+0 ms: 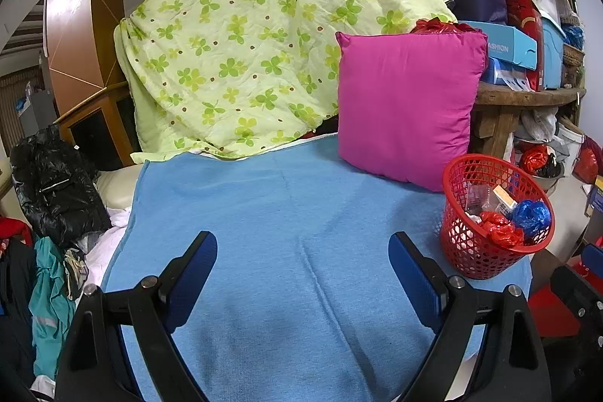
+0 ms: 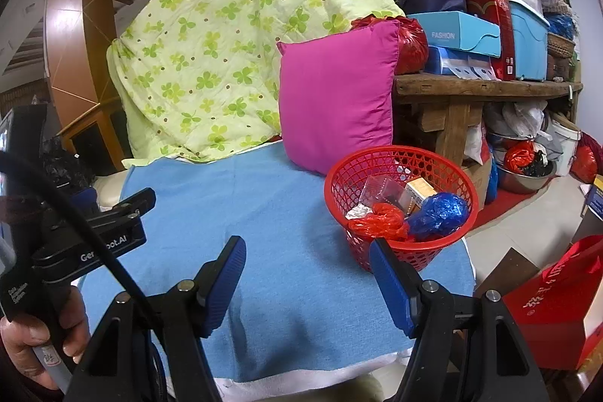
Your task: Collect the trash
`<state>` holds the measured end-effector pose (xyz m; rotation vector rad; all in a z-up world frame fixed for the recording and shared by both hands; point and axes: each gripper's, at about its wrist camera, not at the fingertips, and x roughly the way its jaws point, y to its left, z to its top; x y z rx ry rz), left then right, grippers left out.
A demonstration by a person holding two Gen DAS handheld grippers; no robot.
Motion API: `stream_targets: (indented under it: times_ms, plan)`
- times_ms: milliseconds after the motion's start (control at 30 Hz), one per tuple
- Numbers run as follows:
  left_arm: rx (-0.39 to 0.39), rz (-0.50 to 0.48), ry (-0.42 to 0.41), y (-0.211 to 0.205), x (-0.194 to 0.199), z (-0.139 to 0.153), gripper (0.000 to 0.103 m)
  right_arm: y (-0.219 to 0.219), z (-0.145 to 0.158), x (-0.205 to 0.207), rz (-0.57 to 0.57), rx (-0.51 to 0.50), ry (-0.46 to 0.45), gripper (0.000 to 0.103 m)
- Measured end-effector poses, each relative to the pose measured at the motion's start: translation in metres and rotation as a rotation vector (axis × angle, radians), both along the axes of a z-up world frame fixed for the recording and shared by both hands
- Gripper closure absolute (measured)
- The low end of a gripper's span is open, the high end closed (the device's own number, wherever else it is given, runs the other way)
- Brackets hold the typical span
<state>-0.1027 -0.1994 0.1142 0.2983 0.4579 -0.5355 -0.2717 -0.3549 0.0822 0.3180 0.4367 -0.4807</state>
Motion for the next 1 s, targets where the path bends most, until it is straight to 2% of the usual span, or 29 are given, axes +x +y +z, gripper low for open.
stream_targets:
  times_ms: [1000]
  plan:
    - [0.006,-0.008,-0.004,-0.0042,-0.0054,0.0005,0.011,-0.0075,-0.0023,-0.0036,-0.014,0.015,-0.014,0.031]
